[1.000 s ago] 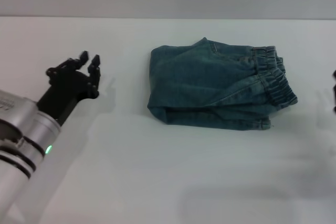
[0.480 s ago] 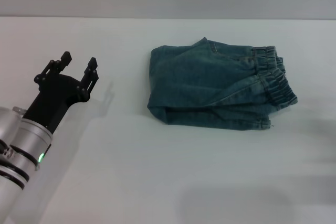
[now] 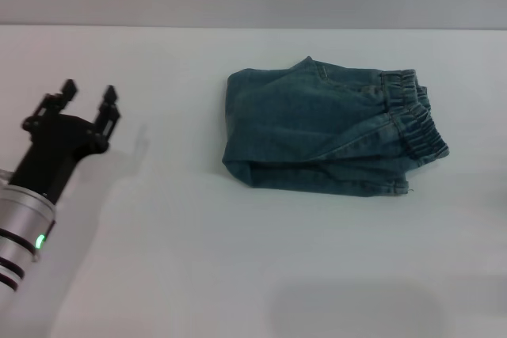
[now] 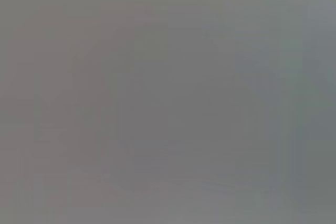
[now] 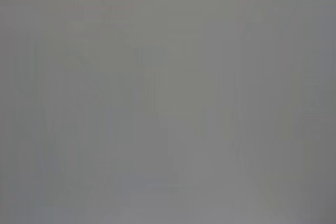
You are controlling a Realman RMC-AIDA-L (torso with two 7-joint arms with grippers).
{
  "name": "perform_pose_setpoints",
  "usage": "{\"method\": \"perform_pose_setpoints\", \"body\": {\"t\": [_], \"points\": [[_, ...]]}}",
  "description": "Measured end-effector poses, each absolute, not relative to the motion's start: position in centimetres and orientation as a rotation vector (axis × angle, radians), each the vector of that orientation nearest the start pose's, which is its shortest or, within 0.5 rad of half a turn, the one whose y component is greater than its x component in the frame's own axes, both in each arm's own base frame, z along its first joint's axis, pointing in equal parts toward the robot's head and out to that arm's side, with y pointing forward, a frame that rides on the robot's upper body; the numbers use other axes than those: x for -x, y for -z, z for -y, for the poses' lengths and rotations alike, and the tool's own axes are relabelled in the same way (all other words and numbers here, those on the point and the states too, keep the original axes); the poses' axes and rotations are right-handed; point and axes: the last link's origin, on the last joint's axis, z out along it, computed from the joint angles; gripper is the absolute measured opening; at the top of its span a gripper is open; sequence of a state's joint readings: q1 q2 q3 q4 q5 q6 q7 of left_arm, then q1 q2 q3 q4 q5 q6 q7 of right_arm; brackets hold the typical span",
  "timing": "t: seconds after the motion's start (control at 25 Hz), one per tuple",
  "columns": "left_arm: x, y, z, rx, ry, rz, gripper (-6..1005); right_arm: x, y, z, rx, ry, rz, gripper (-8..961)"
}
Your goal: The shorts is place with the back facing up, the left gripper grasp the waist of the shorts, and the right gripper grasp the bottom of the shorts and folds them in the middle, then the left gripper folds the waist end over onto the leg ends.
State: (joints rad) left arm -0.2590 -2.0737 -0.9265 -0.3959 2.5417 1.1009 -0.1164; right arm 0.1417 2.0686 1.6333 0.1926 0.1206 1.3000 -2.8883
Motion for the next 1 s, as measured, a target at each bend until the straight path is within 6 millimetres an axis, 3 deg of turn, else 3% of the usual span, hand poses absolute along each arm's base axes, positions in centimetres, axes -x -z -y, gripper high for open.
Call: {"method": "perform_pose_setpoints", "body": {"t": [0.32, 0.56, 1.0], "points": [[32.8, 2.1, -30.4, 1.595, 0.732, 0.569, 596, -39.5, -3.5, -24.3, 1.357, -0.656, -0.582, 657], [32.9, 1.8, -30.4, 1.586, 0.73, 0.559, 598, -39.2, -3.6, -23.8, 1.352, -0.674, -0.563, 658], [33.3, 1.2, -29.8, 1.549, 0.739, 0.55, 729, -39.1, -3.4, -23.5, 1.362, -0.682, -0.555, 659]]}}
